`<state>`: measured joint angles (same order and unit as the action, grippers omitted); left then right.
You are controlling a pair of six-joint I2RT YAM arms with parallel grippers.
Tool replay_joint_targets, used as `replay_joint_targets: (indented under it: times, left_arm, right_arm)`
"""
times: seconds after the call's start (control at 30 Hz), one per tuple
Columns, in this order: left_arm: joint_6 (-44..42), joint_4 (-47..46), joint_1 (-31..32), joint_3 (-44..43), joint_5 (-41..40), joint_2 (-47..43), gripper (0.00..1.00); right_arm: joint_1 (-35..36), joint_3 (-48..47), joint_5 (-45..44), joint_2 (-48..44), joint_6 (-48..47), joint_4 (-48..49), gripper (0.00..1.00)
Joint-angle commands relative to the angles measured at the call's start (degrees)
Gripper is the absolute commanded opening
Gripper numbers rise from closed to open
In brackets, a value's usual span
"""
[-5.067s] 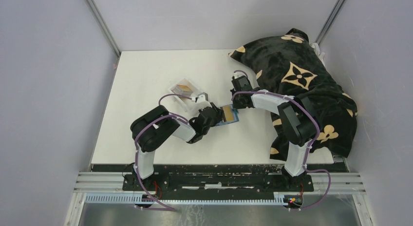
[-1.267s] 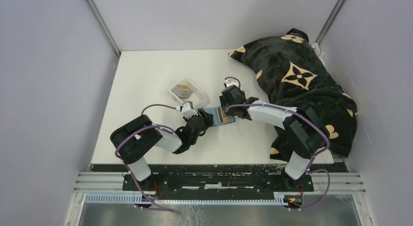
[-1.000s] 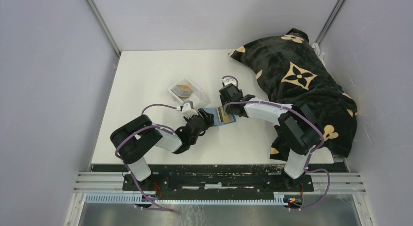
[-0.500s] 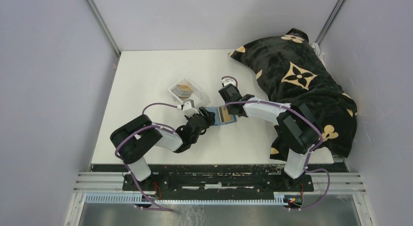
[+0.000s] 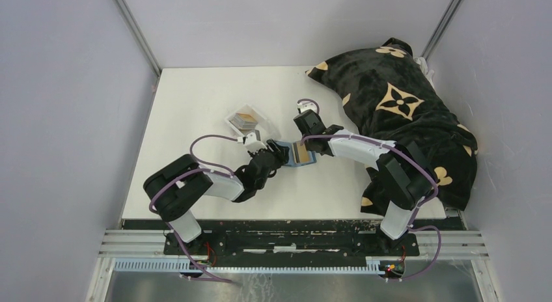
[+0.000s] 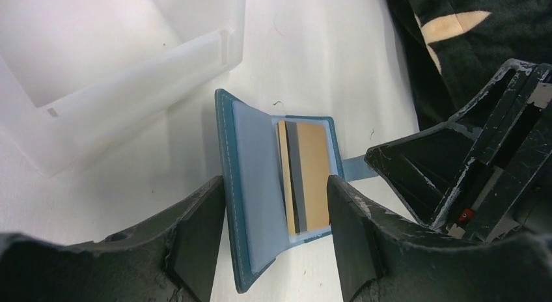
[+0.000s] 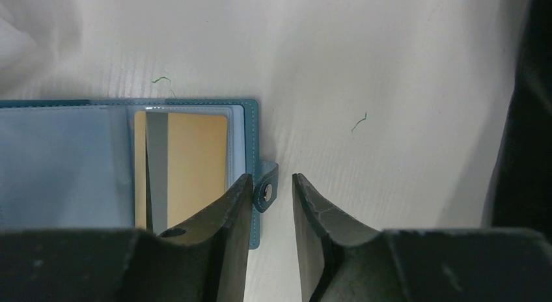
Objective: Put the credit cards into the card holder
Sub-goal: Close the card holder at the center of the board.
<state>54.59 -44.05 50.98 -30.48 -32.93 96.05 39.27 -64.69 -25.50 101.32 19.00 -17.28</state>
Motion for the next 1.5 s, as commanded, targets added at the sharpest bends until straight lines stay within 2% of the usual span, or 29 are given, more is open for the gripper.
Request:
replay_joint_targets:
  times: [0.0,0.2,0.27,0.43,0.8,1.07,1.23,1.47]
  left_arm:
    - [-4.6,0.6,0.3,-2.9,-1.4,-1.8,0.65]
    - [-6.9,0.8,0.3,-4.9,-0.3,-1.3,0.65]
    - [-7.5,0.0,0.3,-5.5,0.4,-0.9,0.65]
    - [-8.1,-1.7,0.3,-6.8,3.5,1.1,0.65]
    - [-8.4,-2.0,0.3,-14.2,9.8,6.9,0.65]
    - [-9.3,0.8,0.1,-18.7,10.3,10.1,0.65]
    - [-7.2,1.3,-0.6,-18.7,11.5,11.3,0.65]
    - [-3.3,-4.6,-1.6,-16.8,12.3,14.3,0.64]
  right_arm:
    - [-0.4,-1.2,1.0,-1.7,0.0,0.4,0.32]
    - [-1.3,-2.6,2.5,0.5,0.2,-0.1,0.22]
    - [-1.4,-2.9,2.6,0.8,0.4,-0.1,0.16]
    - [-1.4,-2.8,3.1,0.9,0.8,-0.5,0.1]
    - [-3.3,-1.8,4.3,-0.8,2.4,-0.9,0.05]
    - [-5.6,-1.1,6.9,-0.1,3.9,1.2,0.04]
    - [-6.7,0.2,8.1,0.5,6.0,3.4,0.04]
    - [-7.6,1.9,8.4,1.1,7.4,6.1,0.02]
